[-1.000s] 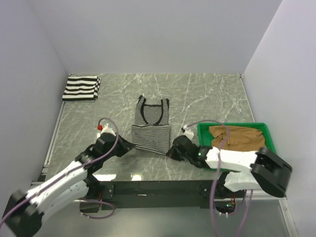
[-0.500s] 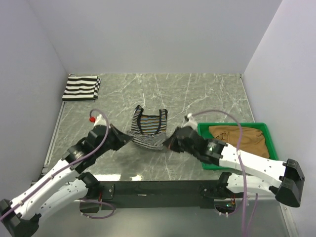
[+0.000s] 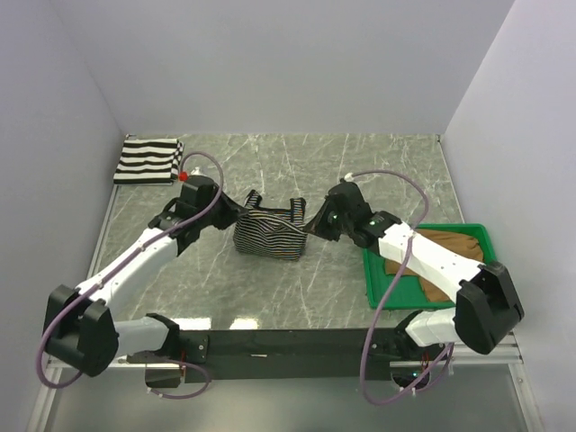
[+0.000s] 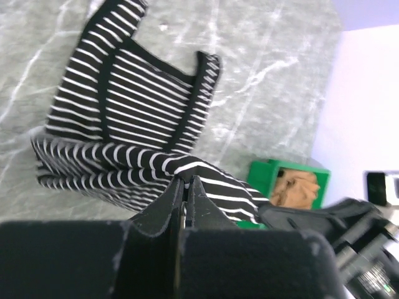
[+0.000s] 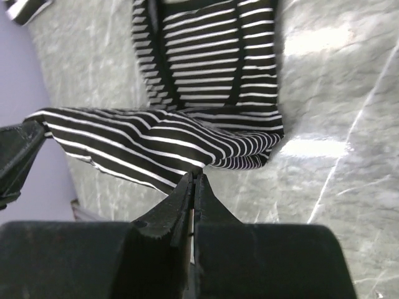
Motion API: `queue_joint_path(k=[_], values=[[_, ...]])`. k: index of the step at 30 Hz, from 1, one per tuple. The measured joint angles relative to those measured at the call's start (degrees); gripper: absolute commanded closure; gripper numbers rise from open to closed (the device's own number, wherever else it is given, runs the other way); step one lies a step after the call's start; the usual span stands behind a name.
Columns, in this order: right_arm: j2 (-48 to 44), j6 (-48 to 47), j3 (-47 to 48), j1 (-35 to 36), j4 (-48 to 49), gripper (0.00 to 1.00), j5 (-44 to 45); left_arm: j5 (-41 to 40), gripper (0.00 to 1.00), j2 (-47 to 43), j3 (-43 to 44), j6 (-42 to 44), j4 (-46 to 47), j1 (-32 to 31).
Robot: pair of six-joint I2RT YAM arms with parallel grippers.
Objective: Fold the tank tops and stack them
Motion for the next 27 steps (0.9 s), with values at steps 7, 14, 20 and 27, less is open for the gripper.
queue_joint_path(k=[7, 14, 20, 27], values=[[-8.7, 1.8, -9.0, 3.3, 3.7, 1.0, -1.5, 1.9, 0.99, -15.8, -9.2, -0.5, -0.7, -0.2], [-15.8, 7.9, -17.6, 19.0, 5.4, 1.0, 4.2, 3.2, 0.99, -33.4, -20.3, -2.4, -7.0, -0.4], [-16.0, 16.8, -23.1, 33.1, 7.0, 1.0, 9.9, 5.4, 0.99, -45.7, -27.8, -3.8, -17.3, -0.7], [-9.1, 23.0, -21.5, 41.4, 7.4, 1.0, 13.0, 5.6, 0.99, -51.1, -28.0, -5.1, -27.7, -1.1]])
